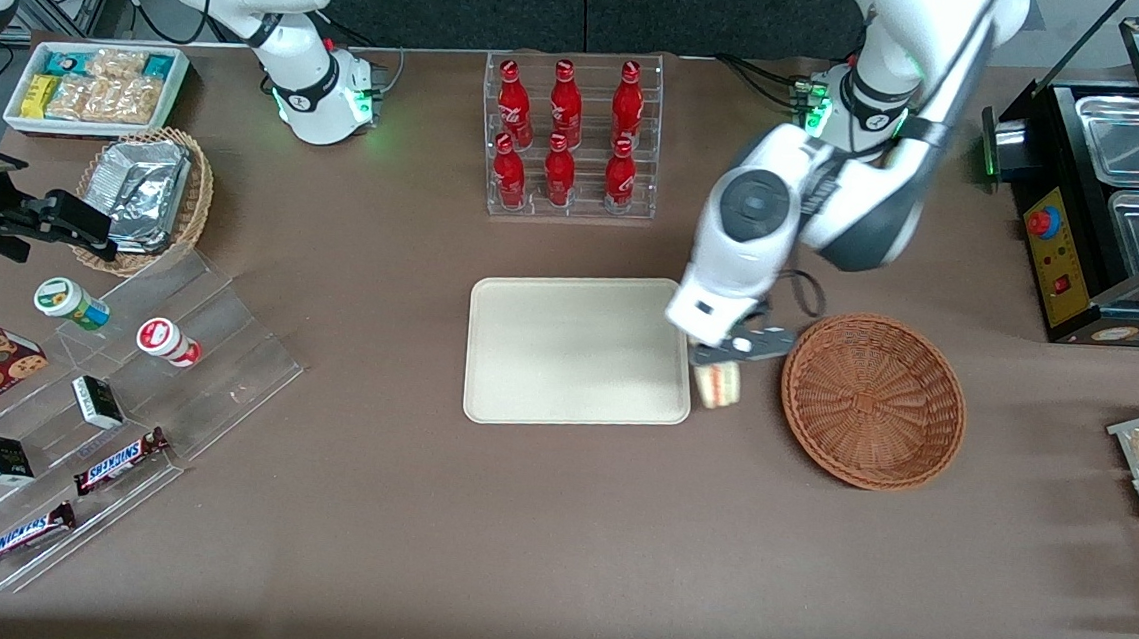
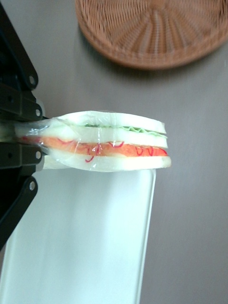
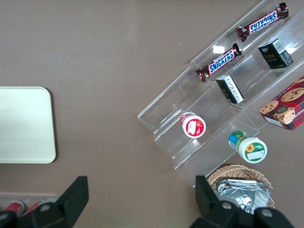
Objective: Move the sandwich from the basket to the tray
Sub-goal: 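Carry the held sandwich over the cream tray with the left gripper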
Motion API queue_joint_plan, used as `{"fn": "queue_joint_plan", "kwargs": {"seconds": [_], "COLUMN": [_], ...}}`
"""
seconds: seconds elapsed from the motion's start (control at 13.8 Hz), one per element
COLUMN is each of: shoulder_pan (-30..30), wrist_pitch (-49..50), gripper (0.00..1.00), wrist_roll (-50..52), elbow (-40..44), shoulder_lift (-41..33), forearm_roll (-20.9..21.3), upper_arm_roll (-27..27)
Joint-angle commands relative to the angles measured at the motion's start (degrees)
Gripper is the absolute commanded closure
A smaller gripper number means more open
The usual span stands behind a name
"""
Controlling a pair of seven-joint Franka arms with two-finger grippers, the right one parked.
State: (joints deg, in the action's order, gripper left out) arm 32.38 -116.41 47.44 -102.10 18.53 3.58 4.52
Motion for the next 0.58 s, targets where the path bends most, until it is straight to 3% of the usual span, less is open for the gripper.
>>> {"fn": "queue_joint_plan", "kwargs": {"seconds": [0.0,0.51], "shoulder_pan": [4.4,8.5], "wrist_pitch": [1.8,7.7], "gripper": [1.00,1.00], "wrist_roll": [0.5,-0.7], "elbow": [11.9,27.1], "shoulder_lift": [9.0,22.9], "forearm_roll": [-0.8,-3.3], "upper_arm_roll": [-0.7,1.1]}}
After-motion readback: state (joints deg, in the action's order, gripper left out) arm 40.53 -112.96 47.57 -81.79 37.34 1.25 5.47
